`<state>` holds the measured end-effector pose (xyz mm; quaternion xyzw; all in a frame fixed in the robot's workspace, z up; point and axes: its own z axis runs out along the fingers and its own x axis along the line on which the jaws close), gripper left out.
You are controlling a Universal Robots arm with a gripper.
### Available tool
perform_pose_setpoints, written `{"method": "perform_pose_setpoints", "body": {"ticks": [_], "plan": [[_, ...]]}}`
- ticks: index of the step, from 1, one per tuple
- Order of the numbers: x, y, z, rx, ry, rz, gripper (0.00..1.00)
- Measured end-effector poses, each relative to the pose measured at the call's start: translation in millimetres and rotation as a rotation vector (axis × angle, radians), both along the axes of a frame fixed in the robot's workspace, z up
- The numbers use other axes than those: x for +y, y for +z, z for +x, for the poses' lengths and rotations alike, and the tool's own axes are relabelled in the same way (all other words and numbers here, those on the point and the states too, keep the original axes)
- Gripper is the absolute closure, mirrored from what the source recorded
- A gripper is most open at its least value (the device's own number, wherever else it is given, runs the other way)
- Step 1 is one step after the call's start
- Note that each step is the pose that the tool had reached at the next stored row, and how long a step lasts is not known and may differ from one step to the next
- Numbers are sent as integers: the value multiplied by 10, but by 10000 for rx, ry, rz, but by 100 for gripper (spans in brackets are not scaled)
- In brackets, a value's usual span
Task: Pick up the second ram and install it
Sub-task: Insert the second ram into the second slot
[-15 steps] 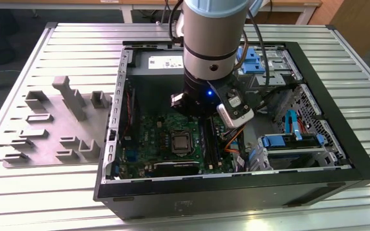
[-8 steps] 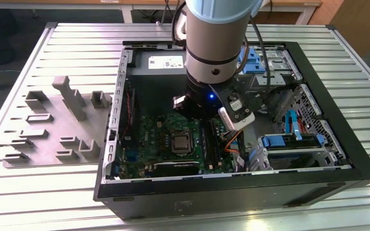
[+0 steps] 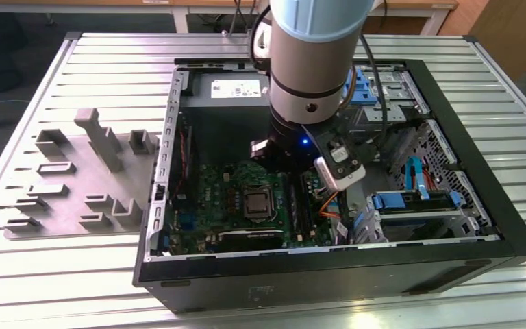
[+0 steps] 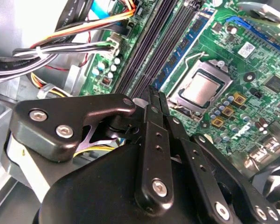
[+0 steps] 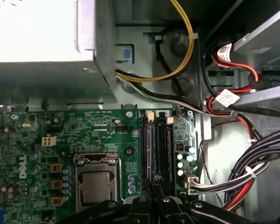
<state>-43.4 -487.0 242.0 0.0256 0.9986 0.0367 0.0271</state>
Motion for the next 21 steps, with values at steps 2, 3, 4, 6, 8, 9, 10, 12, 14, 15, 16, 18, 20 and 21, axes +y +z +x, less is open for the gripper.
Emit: {"method": "perform_pose_setpoints", "body": {"ticks": [2, 3, 4, 6, 8, 9, 10, 12, 14, 15, 16, 18, 20, 21], "plan": [[-1, -20, 7, 0, -28, 0, 88], [-2, -30, 11, 0, -43, 0, 88], [-2, -39, 14, 0, -56, 0, 88], [-2, -54, 15, 0, -66, 0, 88], [-2, -70, 16, 0, -65, 1, 88], [-2, -79, 16, 0, -65, 0, 88], [-2, -89, 16, 0, -65, 0, 88], [-2, -104, 16, 0, -64, 0, 88], [-3, -109, 16, 1, -53, 0, 88], [-2, -111, 16, 1, -48, 6, 88], [-2, -113, 16, 0, -41, 16, 88], [-2, -114, 17, 0, 22, 22, 88], [-2, -113, 19, 0, 132, 26, 88], [-2, -113, 20, 0, 192, 31, 88]]}}
